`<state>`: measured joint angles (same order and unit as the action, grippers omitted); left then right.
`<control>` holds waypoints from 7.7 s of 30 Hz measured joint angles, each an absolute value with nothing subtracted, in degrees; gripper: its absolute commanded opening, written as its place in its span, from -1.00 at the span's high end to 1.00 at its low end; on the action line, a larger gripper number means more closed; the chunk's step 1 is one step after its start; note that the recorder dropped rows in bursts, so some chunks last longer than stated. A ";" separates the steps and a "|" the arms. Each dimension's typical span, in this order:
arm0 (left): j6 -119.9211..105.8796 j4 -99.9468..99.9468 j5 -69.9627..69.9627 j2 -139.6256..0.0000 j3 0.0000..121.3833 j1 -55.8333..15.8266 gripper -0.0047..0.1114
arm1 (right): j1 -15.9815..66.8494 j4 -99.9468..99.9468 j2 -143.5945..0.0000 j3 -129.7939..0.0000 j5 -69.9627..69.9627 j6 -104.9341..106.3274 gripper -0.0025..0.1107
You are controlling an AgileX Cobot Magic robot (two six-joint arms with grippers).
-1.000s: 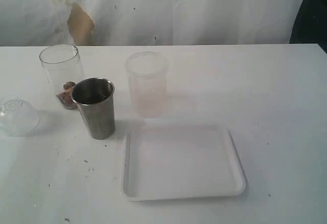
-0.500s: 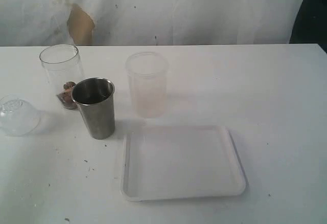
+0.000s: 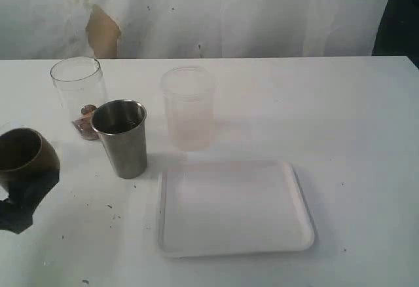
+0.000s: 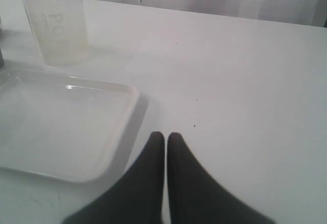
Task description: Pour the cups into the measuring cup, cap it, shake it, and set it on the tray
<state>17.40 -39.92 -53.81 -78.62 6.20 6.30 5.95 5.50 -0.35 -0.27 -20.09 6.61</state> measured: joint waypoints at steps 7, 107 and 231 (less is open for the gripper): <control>17.47 -43.52 -54.79 -84.35 6.20 6.30 0.92 | 6.06 5.50 -0.35 -0.27 -20.09 6.61 0.92; 54.33 -38.35 -13.27 -3.78 2.05 -2.18 0.92 | 6.06 8.34 -0.35 -0.27 7.12 -1.44 0.92; 55.16 -25.96 17.70 -0.31 0.31 -3.36 0.92 | 37.09 -13.80 -133.02 -66.42 56.19 -10.93 -0.68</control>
<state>55.16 -25.96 17.70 -0.31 0.31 -3.36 37.09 -13.80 -133.02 -66.42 56.19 -10.93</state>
